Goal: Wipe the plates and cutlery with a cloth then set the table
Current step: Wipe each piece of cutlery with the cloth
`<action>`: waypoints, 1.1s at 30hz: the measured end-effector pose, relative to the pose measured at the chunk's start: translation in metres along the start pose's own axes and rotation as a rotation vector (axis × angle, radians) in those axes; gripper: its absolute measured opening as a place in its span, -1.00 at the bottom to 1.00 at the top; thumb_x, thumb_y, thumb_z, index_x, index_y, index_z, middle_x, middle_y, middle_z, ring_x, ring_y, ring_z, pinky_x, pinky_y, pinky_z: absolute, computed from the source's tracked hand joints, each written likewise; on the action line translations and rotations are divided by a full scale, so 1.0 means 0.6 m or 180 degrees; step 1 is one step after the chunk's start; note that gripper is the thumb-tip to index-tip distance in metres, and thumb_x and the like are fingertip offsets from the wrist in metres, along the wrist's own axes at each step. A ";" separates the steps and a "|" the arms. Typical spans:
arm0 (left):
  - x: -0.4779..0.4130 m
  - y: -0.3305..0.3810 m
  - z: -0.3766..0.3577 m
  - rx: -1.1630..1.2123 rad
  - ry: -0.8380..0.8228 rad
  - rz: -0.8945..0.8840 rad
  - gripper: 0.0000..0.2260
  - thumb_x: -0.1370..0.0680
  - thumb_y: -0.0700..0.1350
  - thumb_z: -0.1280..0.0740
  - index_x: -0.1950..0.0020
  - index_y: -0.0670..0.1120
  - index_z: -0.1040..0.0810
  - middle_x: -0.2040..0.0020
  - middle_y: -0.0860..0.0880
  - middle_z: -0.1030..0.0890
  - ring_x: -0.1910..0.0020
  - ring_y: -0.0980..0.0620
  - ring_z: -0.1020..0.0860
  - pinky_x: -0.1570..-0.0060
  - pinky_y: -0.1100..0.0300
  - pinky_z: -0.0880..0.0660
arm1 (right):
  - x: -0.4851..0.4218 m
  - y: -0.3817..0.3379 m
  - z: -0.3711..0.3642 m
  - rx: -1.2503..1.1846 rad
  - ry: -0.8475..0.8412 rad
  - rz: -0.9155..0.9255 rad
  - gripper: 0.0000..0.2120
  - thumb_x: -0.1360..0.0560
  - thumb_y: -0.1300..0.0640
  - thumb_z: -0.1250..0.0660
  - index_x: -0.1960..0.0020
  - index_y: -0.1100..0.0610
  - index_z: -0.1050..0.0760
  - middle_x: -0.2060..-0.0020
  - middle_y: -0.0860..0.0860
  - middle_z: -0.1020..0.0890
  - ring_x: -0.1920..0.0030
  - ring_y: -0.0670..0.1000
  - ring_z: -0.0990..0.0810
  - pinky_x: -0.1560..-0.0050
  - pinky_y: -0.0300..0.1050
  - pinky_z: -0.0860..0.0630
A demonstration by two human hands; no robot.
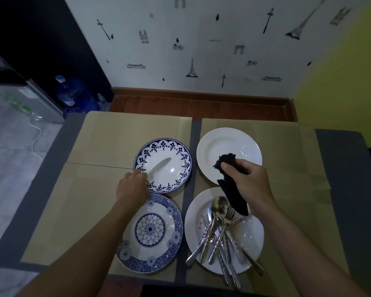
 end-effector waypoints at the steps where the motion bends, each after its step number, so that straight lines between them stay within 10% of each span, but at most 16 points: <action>1: 0.002 0.001 0.001 -0.0011 -0.0023 0.0022 -0.78 -0.58 -0.17 -0.25 -0.20 -0.11 -0.58 -0.09 -0.07 -0.58 -0.07 -0.08 -0.52 0.00 0.03 -0.54 | 0.003 -0.001 0.007 0.0028 0.0014 0.0020 -0.91 -0.53 0.15 -0.51 -0.03 0.07 -0.74 0.14 0.02 -0.78 0.08 0.08 -0.75 -0.04 0.09 -0.71; 6: 0.013 0.015 0.003 -0.0109 -0.0056 0.0073 -0.70 -0.58 -0.12 -0.24 -0.31 -0.10 -0.52 -0.22 -0.10 -0.57 -0.19 -0.12 -0.49 -0.07 -0.02 -0.51 | 0.025 -0.001 0.043 -0.0070 0.0031 0.0054 -0.94 -0.52 0.19 -0.52 0.01 0.08 -0.74 0.23 0.02 -0.76 0.31 -0.05 -0.68 0.30 -0.22 -0.63; 13: 0.066 0.145 0.017 0.0648 0.0224 -0.0344 -0.77 -0.59 -0.04 -0.29 -0.17 -0.09 -0.62 -0.06 -0.11 -0.62 -0.02 -0.09 -0.58 0.06 0.04 -0.54 | 0.047 0.018 0.082 -0.0188 0.0077 -0.0008 -0.96 -0.49 0.13 -0.55 0.09 0.01 -0.77 0.17 0.14 -0.76 0.16 0.26 -0.74 -0.05 0.32 -0.67; 18: 0.120 0.254 -0.040 0.1223 -0.0335 -0.0626 -0.79 -0.60 0.00 -0.33 0.12 -0.07 -0.67 0.28 0.06 -0.61 0.35 0.14 -0.54 0.24 0.23 -0.43 | 0.061 0.030 0.104 -0.0269 0.0039 -0.0097 -0.96 -0.50 0.15 -0.55 0.09 0.03 -0.76 0.15 0.18 -0.76 0.23 0.13 -0.70 -0.02 0.29 -0.68; 33: 0.188 0.317 -0.133 0.1543 -0.1077 -0.0411 -0.83 -0.53 0.02 -0.45 0.04 -0.05 -0.73 0.13 -0.01 -0.72 0.20 0.10 -0.63 0.10 0.21 -0.51 | 0.066 0.055 0.133 -0.0353 0.0088 -0.0292 -0.96 -0.49 0.14 -0.56 0.06 0.05 -0.76 0.12 0.20 -0.76 0.20 0.20 -0.71 -0.03 0.30 -0.68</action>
Point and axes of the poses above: each hand's wrist, its own x-axis away from the middle knuckle, its own z-axis out of the back of the hand, y = z × x, the point moved 10 cm from there along -x, towards the middle knuckle
